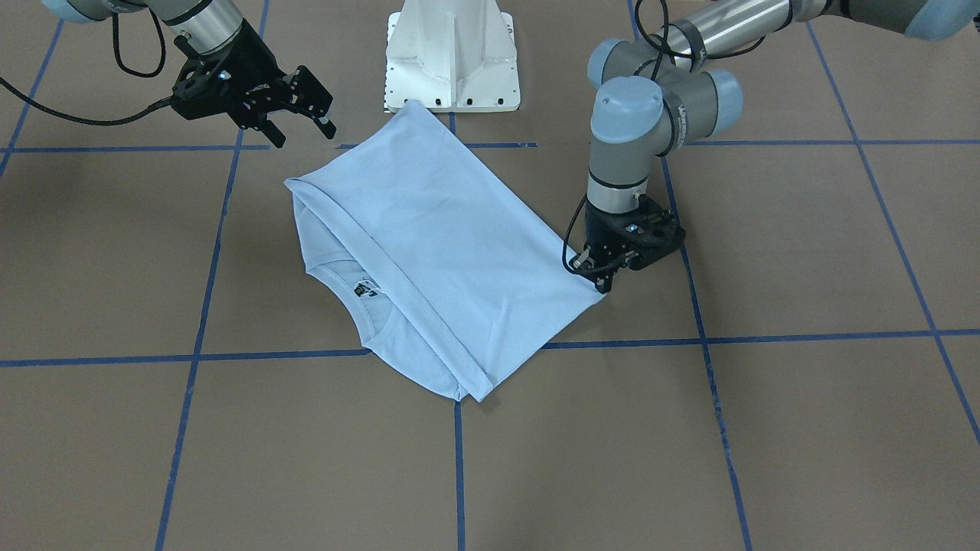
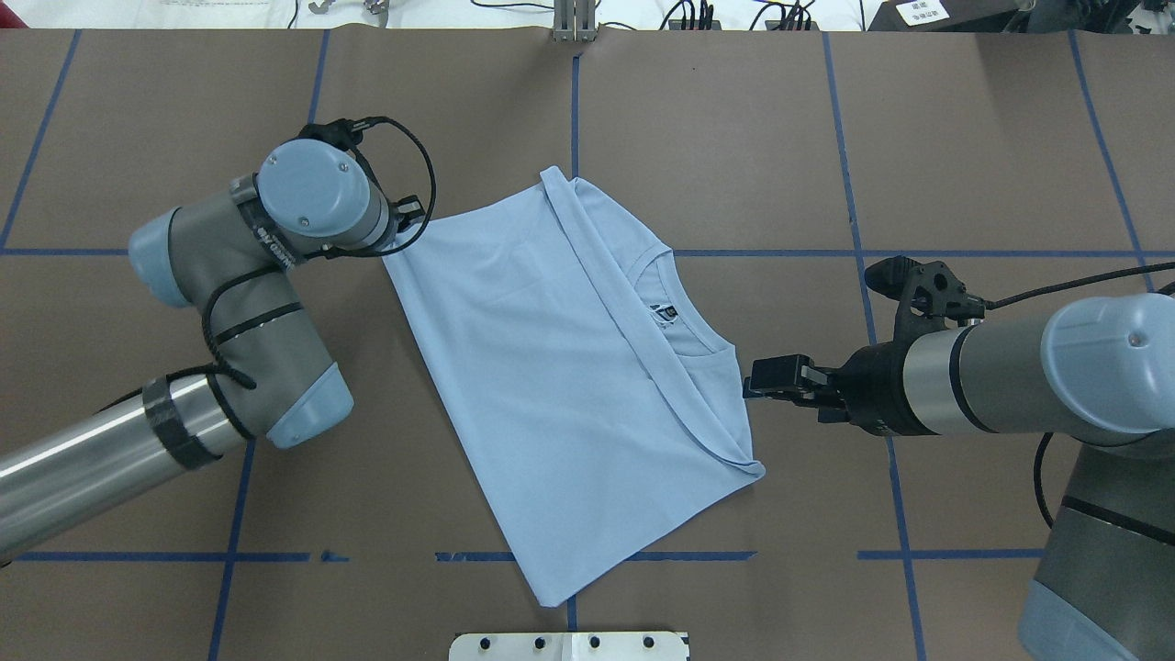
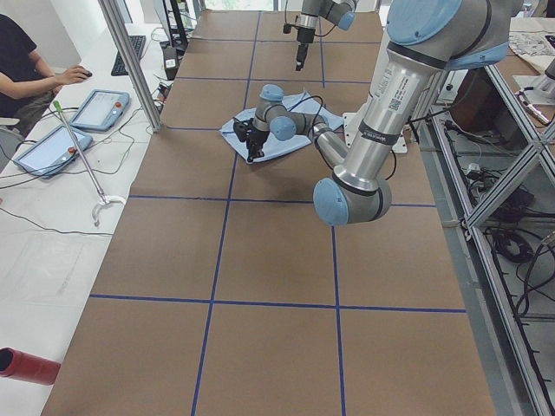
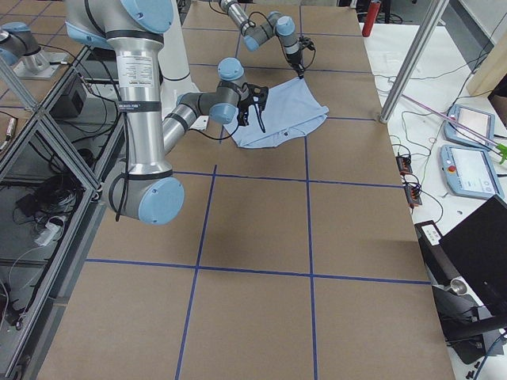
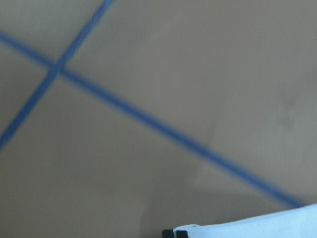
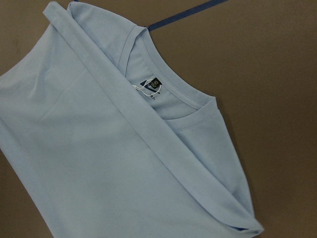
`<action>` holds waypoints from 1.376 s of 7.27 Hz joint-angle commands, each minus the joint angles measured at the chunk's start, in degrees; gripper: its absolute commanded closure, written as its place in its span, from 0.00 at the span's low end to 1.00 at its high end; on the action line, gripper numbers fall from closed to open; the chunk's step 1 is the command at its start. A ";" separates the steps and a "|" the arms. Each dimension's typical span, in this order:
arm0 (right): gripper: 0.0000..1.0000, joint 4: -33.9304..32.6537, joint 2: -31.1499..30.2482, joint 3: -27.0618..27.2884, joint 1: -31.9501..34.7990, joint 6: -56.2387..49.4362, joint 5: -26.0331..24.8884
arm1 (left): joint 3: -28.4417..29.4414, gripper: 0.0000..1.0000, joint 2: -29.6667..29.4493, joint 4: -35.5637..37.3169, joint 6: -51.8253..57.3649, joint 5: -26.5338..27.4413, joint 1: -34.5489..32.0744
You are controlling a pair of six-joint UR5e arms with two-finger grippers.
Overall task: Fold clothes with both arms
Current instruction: 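Rotate the shirt with the right gripper while the left arm rises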
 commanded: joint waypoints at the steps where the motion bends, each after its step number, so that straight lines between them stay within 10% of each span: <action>1: 0.00 0.00 0.06 -0.87 0.57 -0.03 -0.03 | 14.17 1.00 -8.17 -11.86 7.23 0.27 -3.45; 5: 0.00 0.00 1.12 -2.45 1.02 -0.20 -0.03 | 31.01 1.00 -19.10 -26.16 9.80 4.47 -3.19; 6: 0.00 -0.18 1.12 -2.54 1.02 -0.20 -0.03 | 31.98 0.01 -18.75 -26.34 15.37 6.57 -3.19; 10: 0.00 -8.19 7.14 -6.13 1.02 -3.69 0.06 | 28.33 0.00 -15.79 -25.64 22.33 4.34 -5.56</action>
